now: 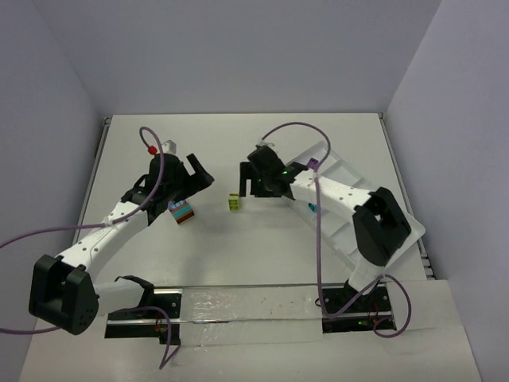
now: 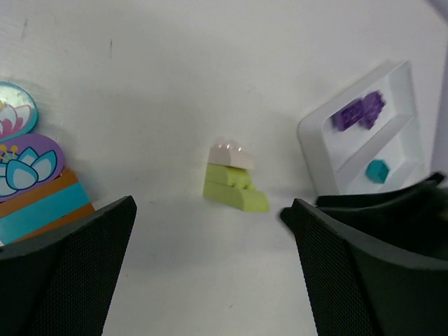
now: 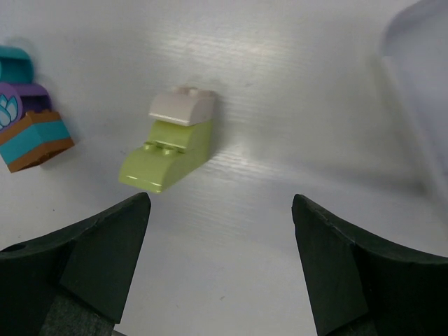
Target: Sort the legos into containers by color
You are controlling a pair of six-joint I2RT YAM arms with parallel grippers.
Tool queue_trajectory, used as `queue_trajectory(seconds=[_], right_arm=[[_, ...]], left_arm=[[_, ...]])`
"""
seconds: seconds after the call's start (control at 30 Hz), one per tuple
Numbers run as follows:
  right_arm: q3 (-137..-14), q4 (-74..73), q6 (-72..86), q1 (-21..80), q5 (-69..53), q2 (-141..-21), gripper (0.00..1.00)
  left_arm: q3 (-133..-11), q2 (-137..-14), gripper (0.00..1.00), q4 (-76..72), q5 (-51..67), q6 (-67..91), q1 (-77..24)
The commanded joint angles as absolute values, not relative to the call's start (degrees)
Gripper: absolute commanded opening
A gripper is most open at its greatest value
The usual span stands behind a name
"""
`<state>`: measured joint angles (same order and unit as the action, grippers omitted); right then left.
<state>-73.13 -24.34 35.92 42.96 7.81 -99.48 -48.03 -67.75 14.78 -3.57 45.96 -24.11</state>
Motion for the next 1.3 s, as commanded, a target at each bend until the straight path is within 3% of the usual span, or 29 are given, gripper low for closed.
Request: queue_trajectory(seconds=[0.0,0.27,0.5,0.77,0.97,1.13,1.27], right_arm=[[-67.86,-22.5,32.19,36.48,7.36,-87.92,0.89],[-62.33,-24.99,29.65,24.07,5.7,-78.11,0.89],[-62.4,-25.31,29.62,22.41,4.56,-77.6,0.89],[-61.93,-25.63,28.95,22.32,5.8,-77.01,0.9],[-61.44,-25.58,29.35,22.32,5.71,-76.73,0.9],[-61.24,-25.3,29.72,22.24,5.4,-76.83,0.9],[-61.27,-25.14,29.88,22.24,4.82,-77.08,0.9]], left_arm=[[-50.96,-71.03,0.99,14.91,1.49,38.99,-27.14],[-58.79,-82.59,0.99,17.37,-1.64,30.5,-37.24],[-64.02,-92.49,0.98,17.41,-9.69,33.58,-39.74],[-68.64,-100.27,0.82,19.65,-13.71,33.79,-42.35],[-69.78,-101.16,0.65,20.42,-14.23,34.23,-43.37],[-69.67,-100.96,0.7,22.1,-15.19,34.59,-43.71],[-69.36,-100.67,0.68,22.56,-16.4,35.38,-44.05]])
